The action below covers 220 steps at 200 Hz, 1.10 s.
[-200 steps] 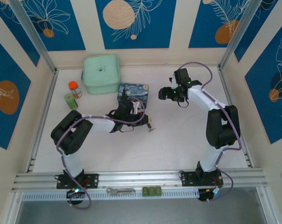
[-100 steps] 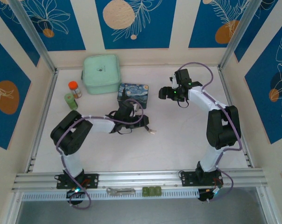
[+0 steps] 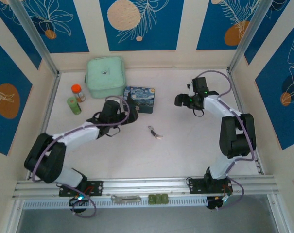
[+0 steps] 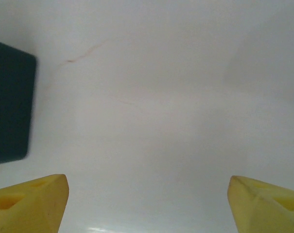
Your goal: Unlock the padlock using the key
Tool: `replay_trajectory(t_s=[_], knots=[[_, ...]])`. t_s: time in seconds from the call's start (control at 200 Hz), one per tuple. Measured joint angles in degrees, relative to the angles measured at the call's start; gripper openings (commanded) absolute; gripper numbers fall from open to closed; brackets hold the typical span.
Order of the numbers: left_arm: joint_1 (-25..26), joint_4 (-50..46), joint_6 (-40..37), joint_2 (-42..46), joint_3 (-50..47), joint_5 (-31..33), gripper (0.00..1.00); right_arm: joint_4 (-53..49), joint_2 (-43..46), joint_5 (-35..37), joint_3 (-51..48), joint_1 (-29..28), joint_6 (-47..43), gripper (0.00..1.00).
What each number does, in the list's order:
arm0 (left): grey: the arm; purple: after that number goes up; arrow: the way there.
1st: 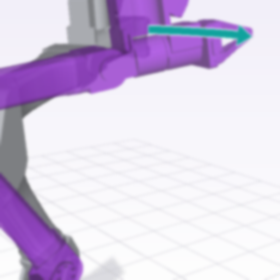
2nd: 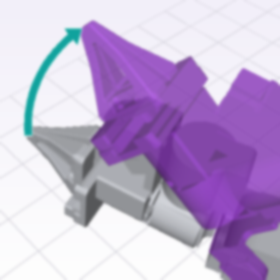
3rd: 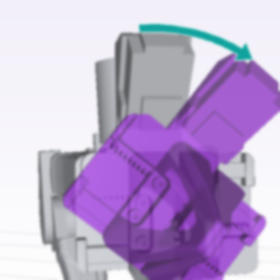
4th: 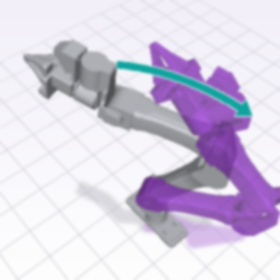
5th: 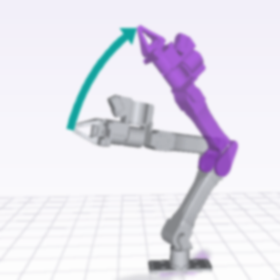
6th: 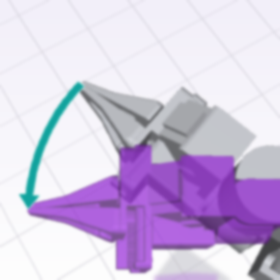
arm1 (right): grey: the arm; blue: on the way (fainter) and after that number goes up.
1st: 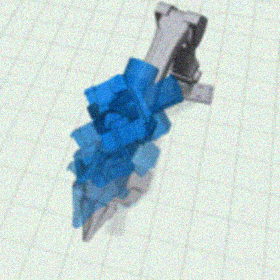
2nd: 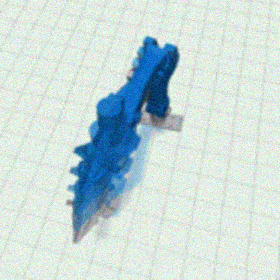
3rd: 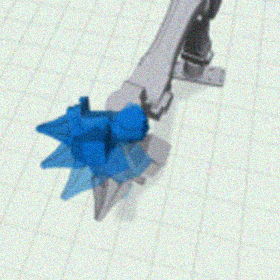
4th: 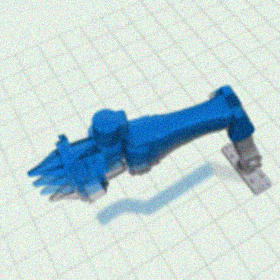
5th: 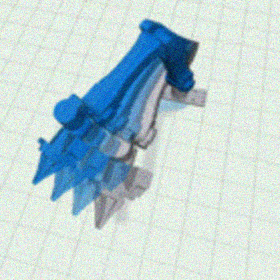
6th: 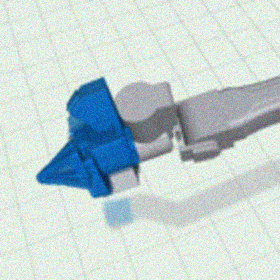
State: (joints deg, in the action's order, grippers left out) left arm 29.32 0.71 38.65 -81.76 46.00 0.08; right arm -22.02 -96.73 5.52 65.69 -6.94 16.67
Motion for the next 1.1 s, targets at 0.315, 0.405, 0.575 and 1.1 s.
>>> replay_trajectory(t_s=[0.315,0.405,0.575,1.1], knots=[[-10.0,-5.4,-18.8,3.3,4.3,22.4,1.00,15.7,1.0,2.6,-12.3,4.2,-4.5,0.85],[-11.0,-2.3,-23.9,3.2,0.7,26.8,1.00,21.7,1.0,3.8,-16.3,4.0,-6.4,0.85],[-12.4,1.6,-30.5,0.0,-3.3,31.8,1.00,31.5,2.4,3.3,-22.6,4.5,-10.0,0.99],[-18.5,40.6,-42.1,-4.4,-22.8,24.2,0.99,59.6,9.7,-3.8,-41.0,8.0,-11.1,0.99]])
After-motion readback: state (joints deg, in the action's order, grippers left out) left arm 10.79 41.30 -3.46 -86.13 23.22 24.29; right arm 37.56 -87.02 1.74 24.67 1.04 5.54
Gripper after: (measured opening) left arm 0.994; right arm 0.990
